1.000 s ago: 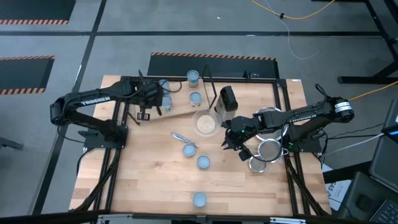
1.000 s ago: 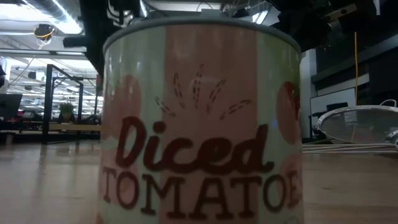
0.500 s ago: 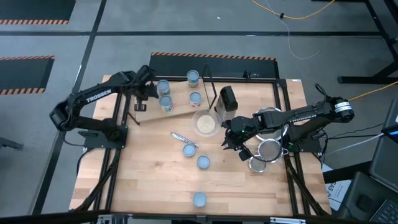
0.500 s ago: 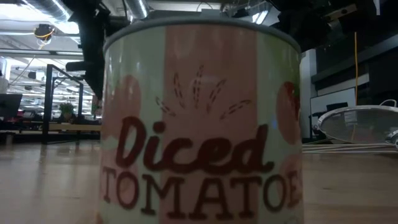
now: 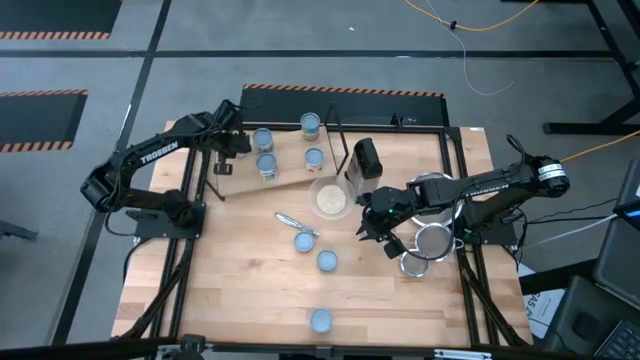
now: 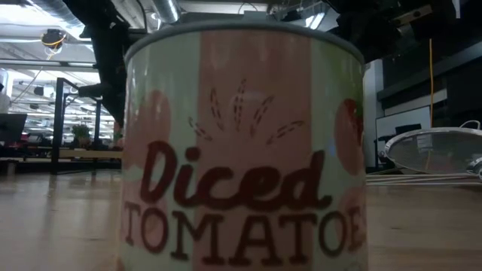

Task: Pick and place cans onto a shelf
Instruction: Put the light green can on the shelf

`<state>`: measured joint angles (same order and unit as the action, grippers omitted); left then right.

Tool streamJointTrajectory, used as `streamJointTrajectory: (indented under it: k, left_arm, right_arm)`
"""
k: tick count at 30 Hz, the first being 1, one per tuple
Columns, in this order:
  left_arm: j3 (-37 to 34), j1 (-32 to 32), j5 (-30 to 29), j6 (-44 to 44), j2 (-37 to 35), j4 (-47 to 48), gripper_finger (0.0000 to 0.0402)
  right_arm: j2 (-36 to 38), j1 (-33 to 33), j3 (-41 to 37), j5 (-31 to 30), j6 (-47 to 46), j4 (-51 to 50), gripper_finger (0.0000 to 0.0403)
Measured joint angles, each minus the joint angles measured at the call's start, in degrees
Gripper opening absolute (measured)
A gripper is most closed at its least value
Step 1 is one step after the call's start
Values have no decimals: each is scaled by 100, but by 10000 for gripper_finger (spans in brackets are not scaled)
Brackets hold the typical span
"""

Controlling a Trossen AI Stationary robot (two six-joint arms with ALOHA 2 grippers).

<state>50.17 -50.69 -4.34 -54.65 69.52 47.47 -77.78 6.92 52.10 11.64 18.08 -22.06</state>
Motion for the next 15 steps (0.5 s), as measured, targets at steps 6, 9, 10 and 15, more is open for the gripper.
streamJointTrajectory:
  k: [6,9,10,15]
  left_arm:
    - [0,-85,115,-155,0,1,13]
    - [0,-110,274,-323,60,8,12]
    - [0,-112,277,-393,94,14,12]
    - [-2,-112,235,-618,310,11,15]
  right_arm:
    - [0,0,0,0,-2,0,80]
    - [0,0,0,0,-2,0,80]
    - [0,0,0,0,-2,0,80]
    - [2,0,0,0,-4,0,80]
